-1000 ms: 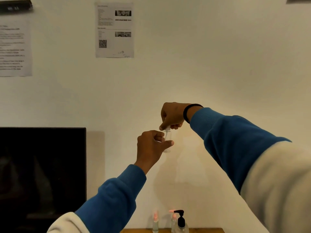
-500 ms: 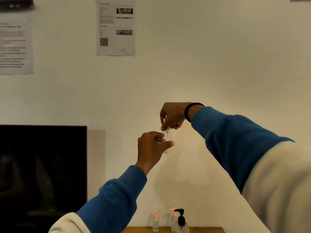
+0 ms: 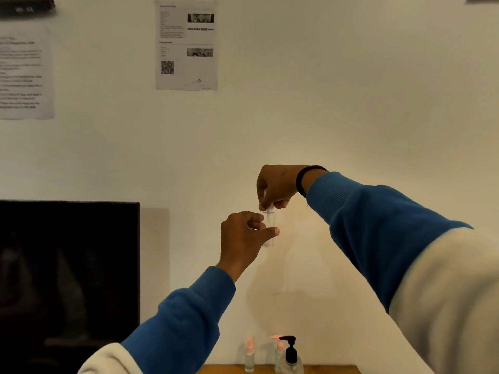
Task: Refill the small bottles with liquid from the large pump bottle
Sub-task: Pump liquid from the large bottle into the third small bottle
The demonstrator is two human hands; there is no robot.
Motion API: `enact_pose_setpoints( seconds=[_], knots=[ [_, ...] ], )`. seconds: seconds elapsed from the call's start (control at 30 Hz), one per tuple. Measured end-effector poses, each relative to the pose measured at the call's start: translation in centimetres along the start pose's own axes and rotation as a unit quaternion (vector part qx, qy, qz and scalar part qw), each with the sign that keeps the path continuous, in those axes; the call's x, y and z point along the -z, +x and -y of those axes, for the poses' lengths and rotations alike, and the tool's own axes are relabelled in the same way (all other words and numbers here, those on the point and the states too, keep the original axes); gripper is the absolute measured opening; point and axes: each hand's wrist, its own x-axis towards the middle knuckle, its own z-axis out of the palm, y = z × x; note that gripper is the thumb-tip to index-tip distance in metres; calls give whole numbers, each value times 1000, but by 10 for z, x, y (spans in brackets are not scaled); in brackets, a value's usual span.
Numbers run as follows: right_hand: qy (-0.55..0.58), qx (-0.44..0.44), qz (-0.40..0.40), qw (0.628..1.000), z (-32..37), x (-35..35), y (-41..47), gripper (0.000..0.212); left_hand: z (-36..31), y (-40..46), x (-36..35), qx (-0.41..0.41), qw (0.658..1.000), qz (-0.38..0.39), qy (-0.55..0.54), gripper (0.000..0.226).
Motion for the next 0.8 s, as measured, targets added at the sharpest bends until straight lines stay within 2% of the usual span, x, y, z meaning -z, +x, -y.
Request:
enact_pose_setpoints(
  seconds=[0.07, 0.17, 0.27, 0.33, 0.43, 0.53, 0.57, 0.63, 0.73, 0.8],
  knots=[
    [9, 13, 20, 1000, 2, 1, -3, 8, 3, -2, 0, 2, 1000, -1, -2, 46],
    [22, 13, 11, 1000, 1, 0, -3, 18, 4, -2, 0, 7, 1000, -4, -4, 44],
    [5, -9, -32, 999, 0, -1, -2, 33, 2, 0, 3, 4, 1000, -6, -8, 43],
    [-8, -20, -55, 998, -2, -1, -1, 36, 1, 1, 4, 2, 1000, -8, -11, 44],
    [1, -11, -40, 999, -1, -1, -2, 30, -1, 1, 3, 2, 1000, -8, -12, 45],
    [4, 10, -5, 1000, 3, 2, -5, 9, 2, -2, 3, 2, 1000, -8, -4, 43],
    [7, 16, 4, 1000, 4, 2, -6, 9, 3, -3, 2, 1, 1000, -8, -3, 43],
    [10, 17, 2, 1000, 6, 0, -5, 17, 5, -4, 2, -1, 1000, -9, -4, 44],
    [7, -1, -40, 999, 6, -3, -2, 32, 5, -3, 4, -5, 1000, -10, -5, 43],
    [-2, -5, -59, 998, 5, -4, -3, 32, 4, -2, 5, -5, 1000, -13, -9, 44]
  ],
)
